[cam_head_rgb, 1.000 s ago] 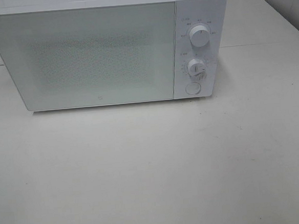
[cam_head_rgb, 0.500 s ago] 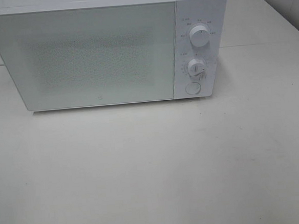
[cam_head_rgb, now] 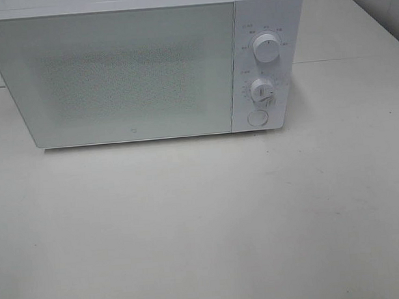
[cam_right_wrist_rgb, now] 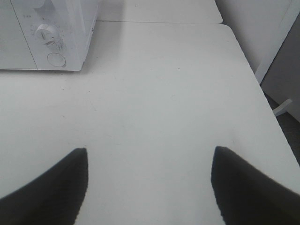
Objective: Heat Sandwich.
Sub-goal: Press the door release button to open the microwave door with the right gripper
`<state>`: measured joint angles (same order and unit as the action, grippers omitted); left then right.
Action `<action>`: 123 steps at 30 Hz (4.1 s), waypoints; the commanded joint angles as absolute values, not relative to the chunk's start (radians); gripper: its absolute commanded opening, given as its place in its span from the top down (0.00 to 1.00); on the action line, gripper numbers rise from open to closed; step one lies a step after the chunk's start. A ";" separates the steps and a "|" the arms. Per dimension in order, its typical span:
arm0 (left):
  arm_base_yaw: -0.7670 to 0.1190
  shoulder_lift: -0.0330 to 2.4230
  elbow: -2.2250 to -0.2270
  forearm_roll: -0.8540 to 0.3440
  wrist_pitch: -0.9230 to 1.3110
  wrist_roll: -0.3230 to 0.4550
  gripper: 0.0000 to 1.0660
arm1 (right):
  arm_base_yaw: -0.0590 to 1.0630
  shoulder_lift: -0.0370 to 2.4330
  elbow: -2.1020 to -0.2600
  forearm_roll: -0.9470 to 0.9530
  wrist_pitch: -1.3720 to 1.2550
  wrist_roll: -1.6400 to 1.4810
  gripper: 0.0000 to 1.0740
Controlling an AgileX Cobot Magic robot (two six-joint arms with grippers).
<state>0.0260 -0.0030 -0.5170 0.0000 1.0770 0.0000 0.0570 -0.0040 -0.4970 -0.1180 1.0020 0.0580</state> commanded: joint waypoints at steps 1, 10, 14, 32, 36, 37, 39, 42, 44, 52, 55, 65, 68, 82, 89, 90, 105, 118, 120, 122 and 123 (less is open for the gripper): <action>0.029 -0.012 -0.516 0.000 1.067 0.000 0.08 | 0.050 -0.030 -0.497 -0.119 0.997 0.048 0.34; 0.029 -0.012 -0.516 0.000 1.067 0.000 0.08 | 0.050 -0.030 -0.497 -0.119 0.996 0.048 0.34; 0.029 -0.012 -0.516 0.000 1.067 0.000 0.08 | 0.050 -0.025 -0.514 -0.122 0.982 0.033 0.34; 0.029 -0.012 -0.516 0.000 1.067 0.000 0.08 | 0.050 0.276 -0.553 -0.121 0.675 0.051 0.25; 0.029 -0.012 -0.516 0.000 1.067 0.000 0.08 | 0.050 0.388 -0.553 -0.121 0.596 0.053 0.26; 0.029 -0.012 -0.516 0.000 1.067 0.000 0.08 | 0.050 0.388 -0.553 -0.121 0.596 0.053 0.26; 0.029 -0.012 -0.516 0.000 1.067 0.000 0.08 | 0.050 0.453 -0.552 -0.120 0.538 0.053 0.26; 0.029 -0.012 -0.516 0.000 1.067 0.000 0.08 | 0.050 0.499 -0.552 -0.120 0.502 0.054 0.27; 0.029 -0.012 -0.516 0.000 1.067 0.000 0.08 | 0.050 0.565 -0.552 -0.120 0.442 0.068 0.28; 0.029 -0.012 -0.516 0.000 1.067 0.000 0.08 | 0.050 0.718 -0.552 -0.120 0.321 0.108 0.29; 0.029 -0.012 -0.516 0.000 1.067 0.000 0.08 | 0.051 0.793 -0.552 -0.120 0.265 0.147 0.29; 0.029 -0.012 -0.516 0.000 1.067 0.000 0.08 | 0.051 0.949 -0.552 -0.123 0.153 0.179 0.29; 0.029 -0.012 -0.516 0.000 1.067 0.000 0.08 | 0.051 1.000 -0.552 -0.123 0.084 0.179 0.29; 0.029 -0.012 -0.516 0.000 1.067 0.000 0.08 | 0.051 1.149 -0.360 -0.095 -0.479 0.174 0.29; 0.029 -0.012 -0.516 0.000 1.067 0.000 0.08 | 0.051 1.212 -0.284 -0.033 -0.670 0.149 0.29; 0.029 -0.012 -0.516 0.000 1.067 0.000 0.08 | 0.051 1.231 -0.262 -0.009 -0.708 0.149 0.29; 0.029 -0.012 -0.516 0.000 1.067 0.000 0.08 | 0.367 1.378 -0.214 0.420 -0.912 -0.201 0.29; 0.029 -0.012 -0.516 0.000 1.067 0.000 0.08 | 0.652 1.541 -0.230 0.739 -1.079 -0.246 0.29; 0.029 -0.012 -0.516 0.000 1.067 0.000 0.08 | 0.697 1.576 -0.259 0.768 -1.079 -0.253 0.29; 0.029 -0.012 -0.516 0.000 1.067 0.000 0.08 | 0.722 1.598 -0.281 0.773 -1.079 -0.263 0.29; 0.029 -0.012 -0.516 0.000 1.067 0.000 0.08 | 0.722 1.598 -0.281 0.773 -1.079 -0.263 0.29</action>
